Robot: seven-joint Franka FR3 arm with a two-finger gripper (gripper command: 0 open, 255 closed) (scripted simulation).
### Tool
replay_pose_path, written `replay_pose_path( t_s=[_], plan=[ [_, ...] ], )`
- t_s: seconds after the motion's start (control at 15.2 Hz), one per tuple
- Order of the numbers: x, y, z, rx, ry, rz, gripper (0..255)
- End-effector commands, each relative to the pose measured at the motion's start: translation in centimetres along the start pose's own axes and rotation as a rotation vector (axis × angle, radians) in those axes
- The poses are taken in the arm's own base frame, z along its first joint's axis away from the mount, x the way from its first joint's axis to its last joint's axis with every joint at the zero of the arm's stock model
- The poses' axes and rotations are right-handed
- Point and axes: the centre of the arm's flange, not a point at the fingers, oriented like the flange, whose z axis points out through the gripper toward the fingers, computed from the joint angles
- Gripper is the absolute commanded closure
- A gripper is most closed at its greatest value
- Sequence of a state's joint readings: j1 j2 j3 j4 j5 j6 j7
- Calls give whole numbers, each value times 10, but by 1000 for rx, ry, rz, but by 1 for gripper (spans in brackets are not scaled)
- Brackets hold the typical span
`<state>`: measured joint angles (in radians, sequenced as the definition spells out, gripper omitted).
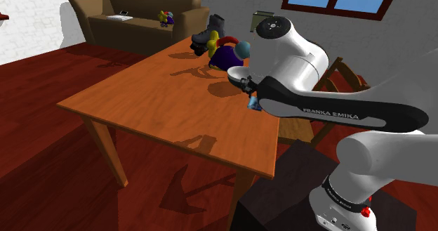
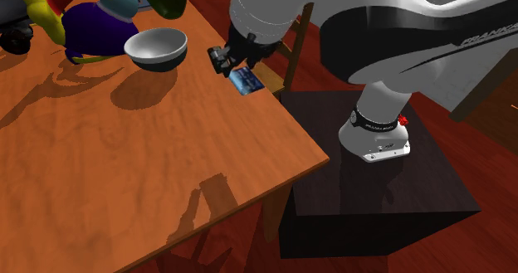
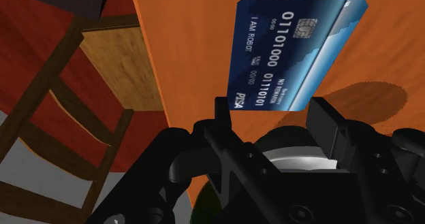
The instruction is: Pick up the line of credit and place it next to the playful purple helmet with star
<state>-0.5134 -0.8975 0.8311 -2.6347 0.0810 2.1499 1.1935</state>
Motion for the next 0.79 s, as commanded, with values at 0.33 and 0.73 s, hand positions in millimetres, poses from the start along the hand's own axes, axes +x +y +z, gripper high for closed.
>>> replay_pose_path(
  t_s=[0.33, 0.73],
  plan=[
    [21, 0, -32, 0, 0, 0, 255],
    [38, 0, -58, 0, 0, 0, 255]
  ],
)
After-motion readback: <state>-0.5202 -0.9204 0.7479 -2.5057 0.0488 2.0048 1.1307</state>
